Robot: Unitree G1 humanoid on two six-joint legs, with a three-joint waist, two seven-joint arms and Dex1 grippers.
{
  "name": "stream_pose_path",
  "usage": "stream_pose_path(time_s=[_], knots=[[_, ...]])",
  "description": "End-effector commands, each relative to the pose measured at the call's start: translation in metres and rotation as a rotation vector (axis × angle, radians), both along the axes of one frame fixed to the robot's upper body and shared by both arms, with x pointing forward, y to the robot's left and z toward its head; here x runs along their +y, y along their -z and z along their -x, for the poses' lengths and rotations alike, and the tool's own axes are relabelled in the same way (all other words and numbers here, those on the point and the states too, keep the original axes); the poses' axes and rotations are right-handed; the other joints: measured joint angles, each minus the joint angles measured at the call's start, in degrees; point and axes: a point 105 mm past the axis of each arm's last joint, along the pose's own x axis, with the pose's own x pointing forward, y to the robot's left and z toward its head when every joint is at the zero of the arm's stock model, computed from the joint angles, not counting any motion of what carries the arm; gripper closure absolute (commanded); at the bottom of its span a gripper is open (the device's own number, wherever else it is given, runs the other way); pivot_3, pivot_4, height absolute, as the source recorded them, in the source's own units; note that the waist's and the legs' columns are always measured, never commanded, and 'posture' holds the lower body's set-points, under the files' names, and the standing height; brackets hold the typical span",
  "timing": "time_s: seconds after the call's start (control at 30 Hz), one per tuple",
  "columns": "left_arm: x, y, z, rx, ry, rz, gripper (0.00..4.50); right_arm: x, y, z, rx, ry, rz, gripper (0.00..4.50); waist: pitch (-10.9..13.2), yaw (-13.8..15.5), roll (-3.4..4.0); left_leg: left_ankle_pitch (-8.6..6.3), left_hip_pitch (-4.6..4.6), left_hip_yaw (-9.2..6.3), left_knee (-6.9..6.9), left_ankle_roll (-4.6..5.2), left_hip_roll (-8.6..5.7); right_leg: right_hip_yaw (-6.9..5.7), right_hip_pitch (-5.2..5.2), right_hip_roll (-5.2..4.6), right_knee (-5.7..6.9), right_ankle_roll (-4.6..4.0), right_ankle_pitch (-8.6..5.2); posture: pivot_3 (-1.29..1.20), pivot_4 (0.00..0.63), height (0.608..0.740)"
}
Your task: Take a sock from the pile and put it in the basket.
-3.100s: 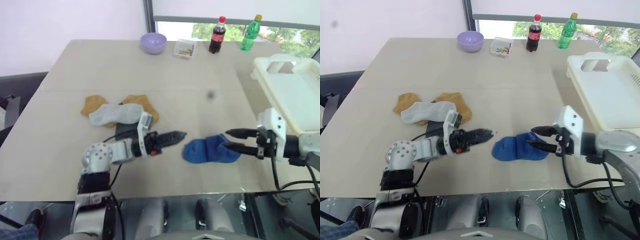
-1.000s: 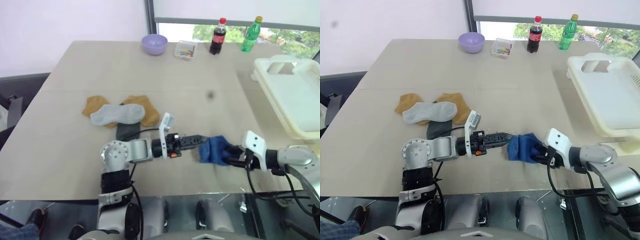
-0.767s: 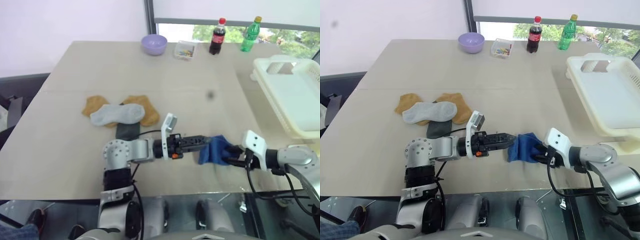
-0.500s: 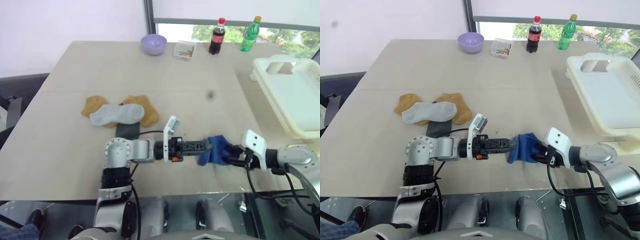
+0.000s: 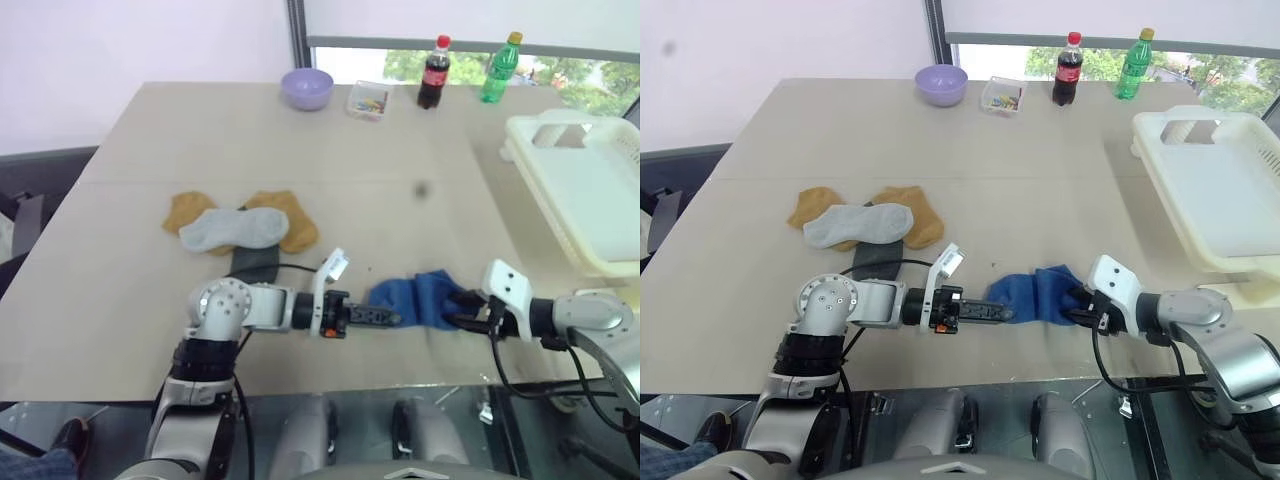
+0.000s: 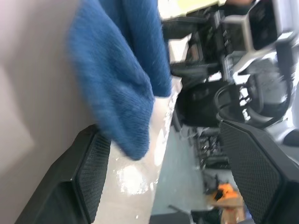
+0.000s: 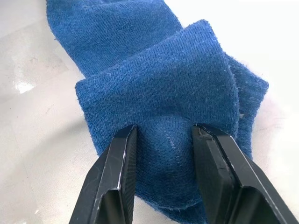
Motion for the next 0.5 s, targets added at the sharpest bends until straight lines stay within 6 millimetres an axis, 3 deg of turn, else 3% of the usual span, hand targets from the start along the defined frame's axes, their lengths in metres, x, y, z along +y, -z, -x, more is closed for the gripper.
stream_pose_path(time_s=[0.03,0.1,0.23,0.5], knots=[[0.001,-0.008,-0.003,-0.041,-0.004,0.04,0.61,0.002,-0.006,-0.002,-0.024,-0.003,-0.004,2.59,0.0,0.0,0.0,0.0,0.0,0.0,0.0,0.0,0.0,0.0,0.0,0.0,0.0,0.0,0.0,0.0,0.15,0.733],[0.001,-0.009,-0.004,-0.044,-0.006,0.052,0.61,0.003,-0.005,-0.002,-0.023,-0.004,-0.006,2.59,0.0,0.0,0.0,0.0,-0.01,0.0,0.0,0.01,0.0,0.01,-0.01,0.0,0.0,0.0,0.0,0.0,0.15,0.733],[-0.003,-0.01,-0.007,-0.037,-0.018,0.083,1.9,0.004,-0.005,-0.002,-0.022,-0.004,-0.007,2.59,0.0,0.01,0.0,-0.01,-0.01,0.0,0.0,0.02,-0.01,0.01,-0.01,-0.01,0.0,0.0,0.0,0.0,0.15,0.733],[-0.017,-0.019,-0.011,0.005,-0.017,0.19,1.9,0.002,-0.007,-0.003,-0.026,0.0,-0.001,2.59,0.01,-0.01,-0.01,-0.11,-0.01,0.0,0.0,0.19,-0.01,0.0,-0.01,0.02,0.01,0.02,0.01,0.0,0.15,0.733]])
